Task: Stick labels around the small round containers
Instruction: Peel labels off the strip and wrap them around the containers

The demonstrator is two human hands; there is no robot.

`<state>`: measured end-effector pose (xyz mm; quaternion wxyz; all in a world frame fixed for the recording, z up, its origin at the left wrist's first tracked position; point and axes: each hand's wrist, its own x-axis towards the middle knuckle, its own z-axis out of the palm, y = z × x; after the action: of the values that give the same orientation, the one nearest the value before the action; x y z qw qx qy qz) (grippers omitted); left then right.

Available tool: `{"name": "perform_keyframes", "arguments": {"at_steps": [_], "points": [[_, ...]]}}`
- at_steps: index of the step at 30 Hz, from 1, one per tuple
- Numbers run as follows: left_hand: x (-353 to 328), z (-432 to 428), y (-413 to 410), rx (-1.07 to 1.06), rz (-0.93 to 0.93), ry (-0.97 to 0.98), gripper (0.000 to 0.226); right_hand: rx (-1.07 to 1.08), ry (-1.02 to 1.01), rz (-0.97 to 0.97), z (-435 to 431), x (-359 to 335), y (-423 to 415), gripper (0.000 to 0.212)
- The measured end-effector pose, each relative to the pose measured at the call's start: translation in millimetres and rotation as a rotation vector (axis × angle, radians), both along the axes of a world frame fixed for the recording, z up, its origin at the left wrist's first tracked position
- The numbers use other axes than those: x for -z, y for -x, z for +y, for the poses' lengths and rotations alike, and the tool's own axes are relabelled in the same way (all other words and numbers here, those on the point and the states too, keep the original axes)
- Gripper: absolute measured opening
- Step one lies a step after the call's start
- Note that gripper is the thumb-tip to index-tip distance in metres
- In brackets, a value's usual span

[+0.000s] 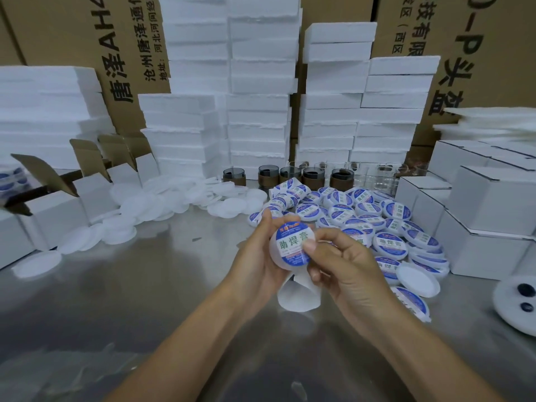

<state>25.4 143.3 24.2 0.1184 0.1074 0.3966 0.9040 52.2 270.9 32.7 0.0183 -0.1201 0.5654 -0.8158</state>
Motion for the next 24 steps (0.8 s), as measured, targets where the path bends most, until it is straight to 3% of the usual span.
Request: {"name": "perform_keyframes", "arguments": {"at_steps": [3,9,20,24], "points": [[1.6,0.1,1.7,-0.02,0.008,0.005,0.049,0.083,-0.057,0.002,-2.0,1.0,-0.2,0.033],[3.1,0.6,2.8,-0.022,0.029,0.048,0.051,0.163,-0.12,-0.014,-4.0,3.8,-1.1,0.015],[4.1,4.1,2.1,-0.057,0.02,0.106,0.043,0.275,-0.12,-0.053,-7.5,7.3,-1.1,0.012],[5.9,2.8,2.8,-0.042,0.006,0.103,0.029,0.268,-0.1,-0.076,-8.9,7.7,-0.5,0.013]]}}
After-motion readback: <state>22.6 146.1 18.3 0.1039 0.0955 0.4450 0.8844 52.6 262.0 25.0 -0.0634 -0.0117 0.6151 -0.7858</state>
